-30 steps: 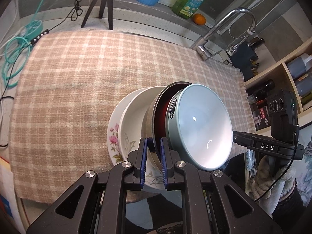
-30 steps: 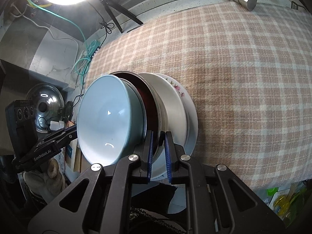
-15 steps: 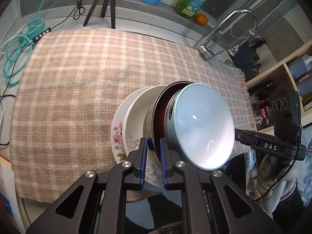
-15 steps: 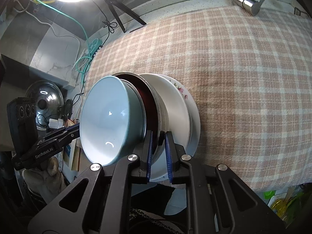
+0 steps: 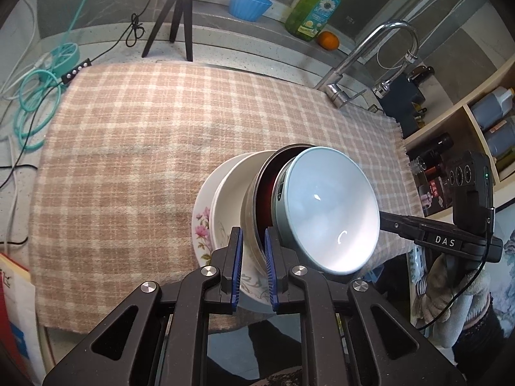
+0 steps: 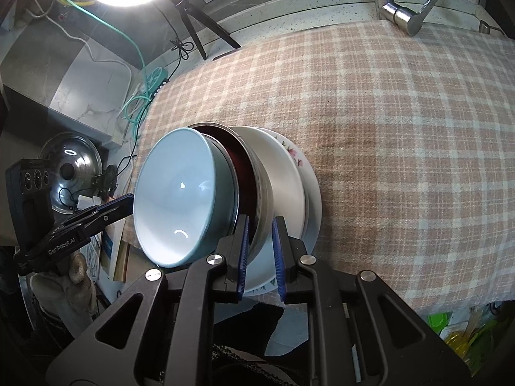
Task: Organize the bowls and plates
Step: 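Lower the bowl stack onto the plates and open both grippers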
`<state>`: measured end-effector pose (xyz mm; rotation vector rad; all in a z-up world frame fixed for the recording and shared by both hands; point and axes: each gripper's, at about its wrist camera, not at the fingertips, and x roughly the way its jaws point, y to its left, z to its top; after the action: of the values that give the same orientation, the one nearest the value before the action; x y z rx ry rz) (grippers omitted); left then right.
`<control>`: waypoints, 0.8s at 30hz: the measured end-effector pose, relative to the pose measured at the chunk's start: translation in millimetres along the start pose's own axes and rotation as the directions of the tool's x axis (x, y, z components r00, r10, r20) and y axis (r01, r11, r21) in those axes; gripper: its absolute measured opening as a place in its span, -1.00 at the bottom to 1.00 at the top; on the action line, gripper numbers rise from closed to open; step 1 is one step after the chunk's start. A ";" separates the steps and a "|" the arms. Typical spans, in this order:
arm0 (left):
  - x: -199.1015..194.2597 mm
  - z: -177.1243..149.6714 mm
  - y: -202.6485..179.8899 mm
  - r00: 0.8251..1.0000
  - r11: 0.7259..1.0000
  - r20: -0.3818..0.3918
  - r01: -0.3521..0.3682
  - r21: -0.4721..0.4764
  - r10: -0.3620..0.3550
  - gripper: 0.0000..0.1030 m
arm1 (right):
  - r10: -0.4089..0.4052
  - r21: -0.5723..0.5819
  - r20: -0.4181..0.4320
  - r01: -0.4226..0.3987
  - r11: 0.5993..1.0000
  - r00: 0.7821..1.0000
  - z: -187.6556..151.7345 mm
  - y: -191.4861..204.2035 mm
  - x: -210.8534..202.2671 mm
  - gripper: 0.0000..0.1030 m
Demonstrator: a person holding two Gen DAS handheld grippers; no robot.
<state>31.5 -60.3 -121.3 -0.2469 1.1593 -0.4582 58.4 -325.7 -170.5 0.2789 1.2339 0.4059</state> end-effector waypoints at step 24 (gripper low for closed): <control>-55.7 -21.7 -56.0 0.971 0.973 0.211 -0.155 0.174 0.117 0.26 | -0.071 -0.103 0.245 0.099 0.990 0.967 -36.6 27.4 -77.3 0.40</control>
<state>-18.7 -82.6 -60.6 -0.0453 0.9231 -0.4090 -1.6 -336.0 -104.4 0.1700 0.9767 0.3558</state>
